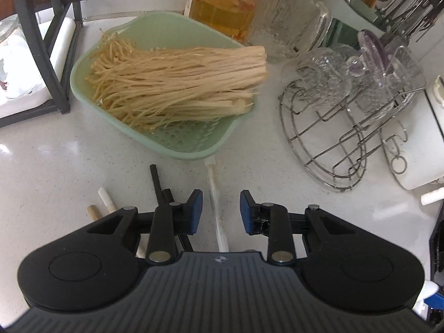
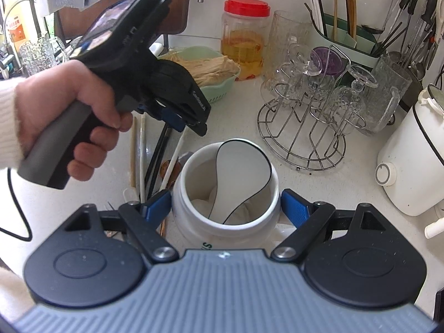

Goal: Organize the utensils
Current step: 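Close the left tool on the long white plastic spoon handle and lift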

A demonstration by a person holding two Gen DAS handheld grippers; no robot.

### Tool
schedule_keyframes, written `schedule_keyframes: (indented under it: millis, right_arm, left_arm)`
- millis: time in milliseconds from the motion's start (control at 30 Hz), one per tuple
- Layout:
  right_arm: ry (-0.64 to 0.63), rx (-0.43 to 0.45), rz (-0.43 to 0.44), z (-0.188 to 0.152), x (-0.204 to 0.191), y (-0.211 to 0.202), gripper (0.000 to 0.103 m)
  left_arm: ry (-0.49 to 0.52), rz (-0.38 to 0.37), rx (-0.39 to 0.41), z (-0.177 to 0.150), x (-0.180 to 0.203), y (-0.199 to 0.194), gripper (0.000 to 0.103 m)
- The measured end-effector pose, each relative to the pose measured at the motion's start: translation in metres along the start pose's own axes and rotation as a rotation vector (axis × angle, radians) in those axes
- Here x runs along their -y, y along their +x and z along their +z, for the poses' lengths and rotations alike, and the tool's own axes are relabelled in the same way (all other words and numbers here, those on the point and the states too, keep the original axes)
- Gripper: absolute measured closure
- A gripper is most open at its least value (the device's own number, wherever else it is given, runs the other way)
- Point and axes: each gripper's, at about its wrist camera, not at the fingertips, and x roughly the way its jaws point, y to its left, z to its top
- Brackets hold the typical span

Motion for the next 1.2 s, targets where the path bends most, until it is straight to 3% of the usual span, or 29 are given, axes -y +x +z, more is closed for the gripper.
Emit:
schedule_keyframes:
  millis: [167, 233, 567, 1000, 1200]
  right_arm:
    - [0.001, -0.002, -0.002, 0.000, 0.000, 0.000, 0.015]
    - [0.003, -0.001, -0.004, 0.000, 0.000, 0.000, 0.015]
    - [-0.011, 0.018, -0.003, -0.002, 0.000, -0.001, 0.014]
    - [-0.053, 0.046, 0.037, -0.007, 0.005, -0.004, 0.015]
    - [-0.088, 0.053, 0.067, -0.008, 0.008, -0.005, 0.015]
  left_arm:
    - [0.008, 0.037, 0.008, 0.004, 0.003, 0.004, 0.081]
    - [0.008, 0.051, 0.005, 0.005, 0.003, 0.005, 0.091]
    - [-0.021, 0.013, 0.028, -0.005, 0.005, -0.020, 0.094]
    - [-0.051, -0.044, 0.136, -0.036, 0.021, -0.093, 0.095]
    - [-0.075, -0.027, 0.181, -0.048, 0.033, -0.117, 0.095]
